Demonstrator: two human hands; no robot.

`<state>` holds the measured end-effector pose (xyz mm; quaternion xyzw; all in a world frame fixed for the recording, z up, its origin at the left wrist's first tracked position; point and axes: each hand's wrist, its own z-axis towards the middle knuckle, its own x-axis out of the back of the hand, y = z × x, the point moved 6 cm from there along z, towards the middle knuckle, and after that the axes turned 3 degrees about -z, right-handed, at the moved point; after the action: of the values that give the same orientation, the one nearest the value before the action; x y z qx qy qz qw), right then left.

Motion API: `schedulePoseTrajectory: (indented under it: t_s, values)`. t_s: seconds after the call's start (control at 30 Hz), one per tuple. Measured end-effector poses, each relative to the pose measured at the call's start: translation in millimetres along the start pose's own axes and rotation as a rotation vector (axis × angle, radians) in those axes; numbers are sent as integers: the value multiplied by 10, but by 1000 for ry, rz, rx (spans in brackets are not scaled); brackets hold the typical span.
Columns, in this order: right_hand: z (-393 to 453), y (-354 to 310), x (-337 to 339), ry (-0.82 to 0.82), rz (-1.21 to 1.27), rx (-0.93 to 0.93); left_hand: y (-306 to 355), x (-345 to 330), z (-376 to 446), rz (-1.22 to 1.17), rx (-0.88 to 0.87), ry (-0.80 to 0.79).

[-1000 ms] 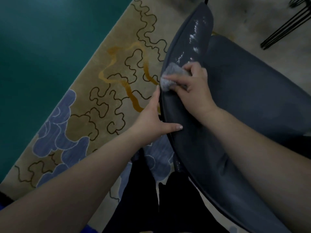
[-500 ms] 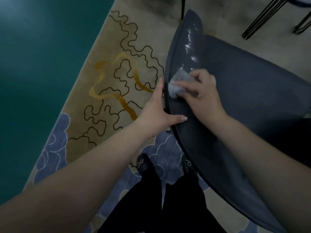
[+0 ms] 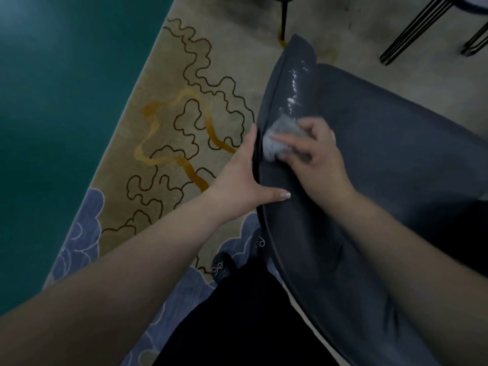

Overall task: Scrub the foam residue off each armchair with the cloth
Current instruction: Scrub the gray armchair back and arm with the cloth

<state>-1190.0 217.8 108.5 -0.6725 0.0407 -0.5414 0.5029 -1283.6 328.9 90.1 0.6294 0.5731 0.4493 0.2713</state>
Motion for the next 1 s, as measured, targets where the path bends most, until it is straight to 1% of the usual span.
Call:
schedulePoseTrajectory:
  t_s: [0.07,0.1,0.17,0.23,0.3,0.37,0.5,0.57,0.63,0.73,0.77,0.83,0.9,0.93,1.0]
  values:
    - [-131,10,5,1,31,17,33,24,56,20,14,-12]
    - [-57,34,0,-2,23,22,45,32,84,23,21,-20]
    - [307,106,-10,21,-24,34,63,49,163,10,18,-23]
    - [758,190,5,66,-64,3,84,80,261,4,5,-19]
    - [983,253,28,95,-51,-22,124,119,348,13,10,-13]
    - [860,267,53,102,-22,-4,172,144,444,44,-1,-10]
    - [253,222,33,68,55,31,245,172,556,119,-12,14]
    - [356,246,25,60,30,57,260,166,581,116,-20,22]
    - [704,282,16,77,-22,74,268,149,602,83,-31,15]
    - [1104,331,33,129,-7,11,275,151,611,89,-22,19]
    - [1101,327,39,136,6,13,274,155,609,94,-16,22]
    - [937,318,36,98,59,36,280,129,602,76,-10,36]
    - [758,367,40,60,205,-18,295,57,599,51,4,109]
    - [739,439,65,86,298,-89,306,14,598,75,21,181]
    - [866,646,147,246,400,-266,328,-51,580,180,52,346]
